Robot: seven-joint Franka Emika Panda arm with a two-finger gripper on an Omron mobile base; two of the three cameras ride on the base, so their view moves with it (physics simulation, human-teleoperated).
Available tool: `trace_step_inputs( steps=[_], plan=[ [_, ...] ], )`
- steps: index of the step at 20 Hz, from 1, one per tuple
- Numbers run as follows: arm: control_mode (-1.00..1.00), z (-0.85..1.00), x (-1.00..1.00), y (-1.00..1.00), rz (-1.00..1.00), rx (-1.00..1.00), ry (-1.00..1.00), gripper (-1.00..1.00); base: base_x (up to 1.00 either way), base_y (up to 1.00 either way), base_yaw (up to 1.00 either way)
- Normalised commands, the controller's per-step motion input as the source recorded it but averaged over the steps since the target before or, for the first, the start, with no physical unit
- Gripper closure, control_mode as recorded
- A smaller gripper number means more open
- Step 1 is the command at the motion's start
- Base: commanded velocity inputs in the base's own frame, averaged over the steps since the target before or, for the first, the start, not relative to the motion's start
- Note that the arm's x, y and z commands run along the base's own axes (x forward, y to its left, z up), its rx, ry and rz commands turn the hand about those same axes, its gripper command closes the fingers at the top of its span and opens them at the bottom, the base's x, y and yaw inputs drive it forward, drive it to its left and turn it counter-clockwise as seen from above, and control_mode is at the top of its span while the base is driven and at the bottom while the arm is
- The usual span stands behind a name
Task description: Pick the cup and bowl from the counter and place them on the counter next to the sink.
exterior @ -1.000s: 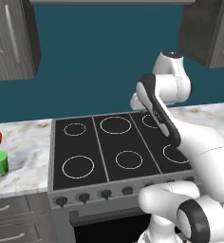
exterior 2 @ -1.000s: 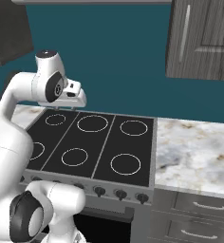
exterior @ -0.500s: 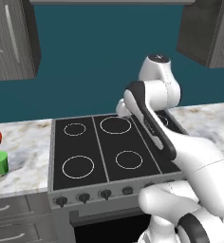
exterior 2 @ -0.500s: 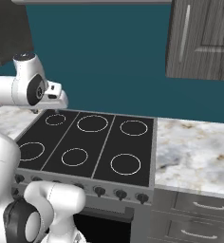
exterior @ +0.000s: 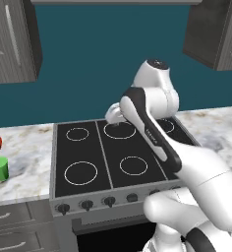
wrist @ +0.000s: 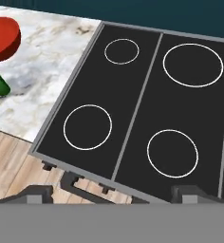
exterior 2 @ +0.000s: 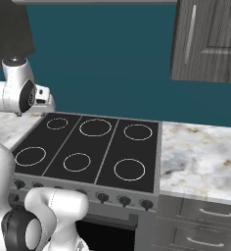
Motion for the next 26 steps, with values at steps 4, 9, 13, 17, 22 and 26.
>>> trace_step_inputs(
  steps=[4, 9, 13, 17, 22, 26],
  plan=[
    [-1.00, 0.00, -0.03, 0.46, 0.07, 0.16, -0.07, -1.00, 0.00, 0.00, 0.00],
    [-1.00, 0.00, -0.05, 0.49, 0.06, 0.11, -0.03, -1.00, 0.00, 0.00, 0.00],
    [-1.00, 0.00, -0.03, 0.54, 0.07, 0.04, 0.00, -1.00, 0.00, 0.00, 0.00],
    [-1.00, 0.00, -0.06, 0.66, 0.09, 0.00, 0.00, -1.00, 0.00, 0.00, 0.00],
    [-1.00, 0.00, 0.00, 0.75, 0.08, 0.00, 0.00, -1.00, 0.00, 0.00, 0.00],
    [-1.00, 0.00, 0.00, 0.68, 0.05, 0.00, 0.00, -1.00, 0.00, 0.00, 0.00]
  ],
)
